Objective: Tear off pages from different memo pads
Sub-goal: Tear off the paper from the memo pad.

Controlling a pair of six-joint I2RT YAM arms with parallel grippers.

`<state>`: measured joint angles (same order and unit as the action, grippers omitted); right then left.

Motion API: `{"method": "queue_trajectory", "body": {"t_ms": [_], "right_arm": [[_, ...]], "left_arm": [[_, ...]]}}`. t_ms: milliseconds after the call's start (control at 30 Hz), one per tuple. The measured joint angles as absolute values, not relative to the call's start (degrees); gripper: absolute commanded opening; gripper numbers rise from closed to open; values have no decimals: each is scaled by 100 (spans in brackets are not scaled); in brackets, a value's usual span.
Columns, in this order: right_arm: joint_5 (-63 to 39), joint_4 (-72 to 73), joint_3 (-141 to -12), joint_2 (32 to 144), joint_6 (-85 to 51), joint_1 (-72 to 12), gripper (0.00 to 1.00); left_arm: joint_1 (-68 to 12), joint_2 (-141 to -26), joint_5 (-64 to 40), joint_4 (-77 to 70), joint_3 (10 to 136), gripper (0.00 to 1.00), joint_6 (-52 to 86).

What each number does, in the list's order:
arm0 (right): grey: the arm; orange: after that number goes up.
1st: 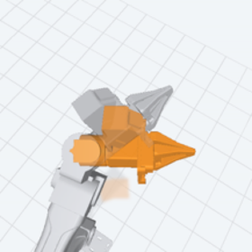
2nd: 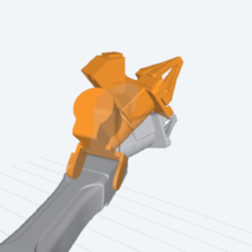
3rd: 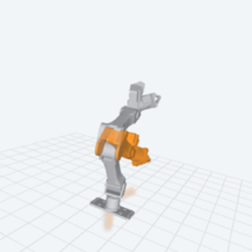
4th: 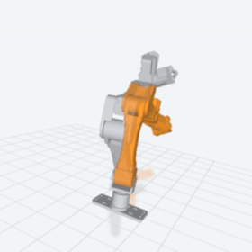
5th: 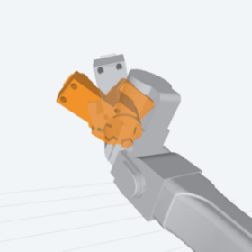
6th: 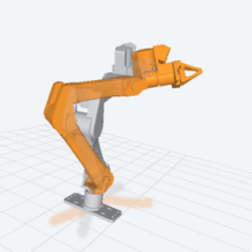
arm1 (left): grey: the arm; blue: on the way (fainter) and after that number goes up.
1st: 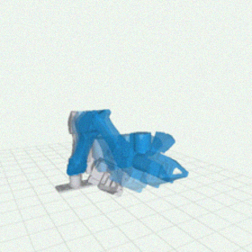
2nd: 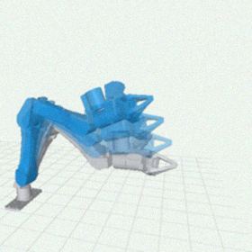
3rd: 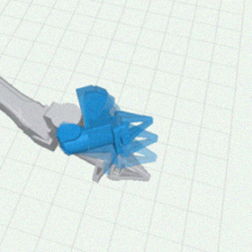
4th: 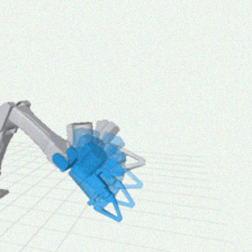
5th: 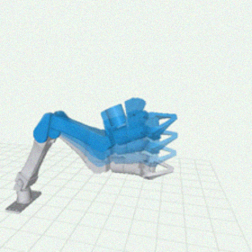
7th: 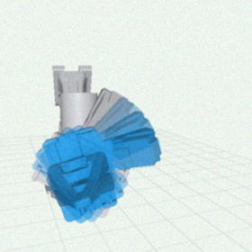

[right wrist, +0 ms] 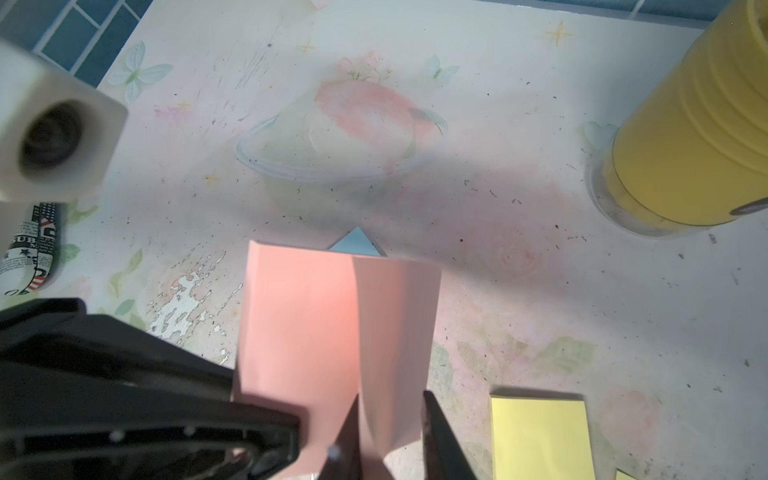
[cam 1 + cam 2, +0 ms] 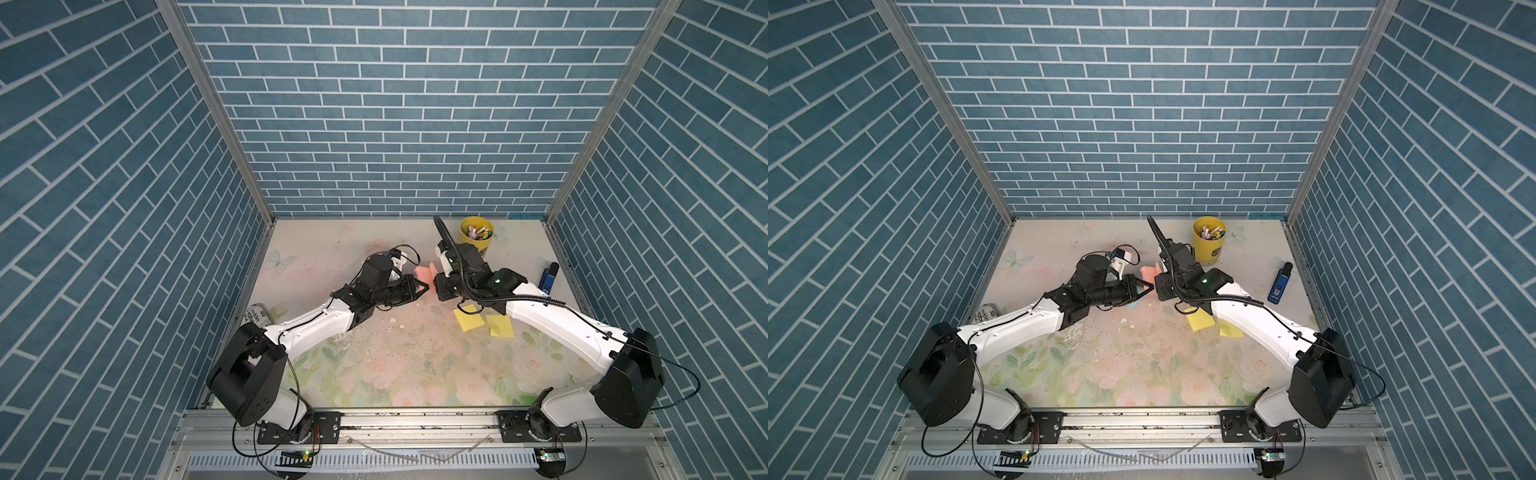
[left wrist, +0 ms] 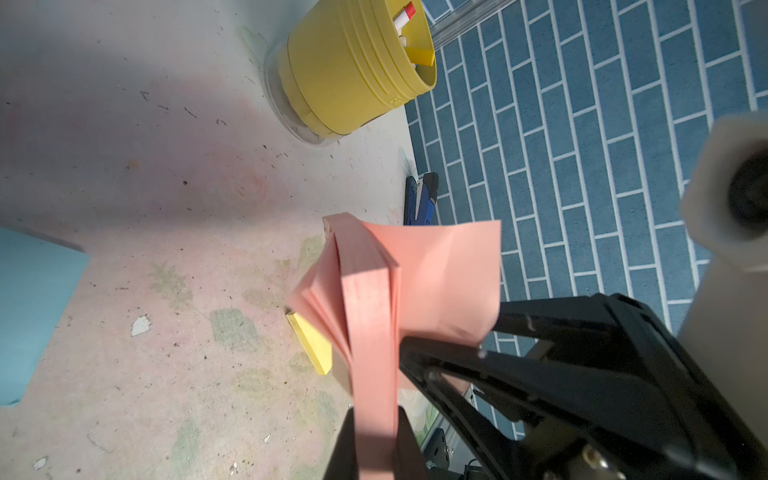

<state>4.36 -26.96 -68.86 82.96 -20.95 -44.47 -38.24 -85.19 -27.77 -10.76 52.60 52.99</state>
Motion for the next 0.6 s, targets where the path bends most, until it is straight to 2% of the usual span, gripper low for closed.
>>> {"method": "queue_trajectory", "body": {"t_ms": [133, 200, 600], "right_arm": [[445, -2731, -6886, 8296, -2084, -4445, 4], [495, -2790, -6886, 8296, -2069, -4416, 1], [-49, -2716, -6788, 7784, -2073, -3758, 0]], "left_arm": [[-3824, -8519, -2773, -1076, 5260, 0, 5286], [-3822, -8519, -2773, -1039, 5260, 0, 5253], [-3708, -8200, -2818, -1166, 5256, 0, 5103]]}}
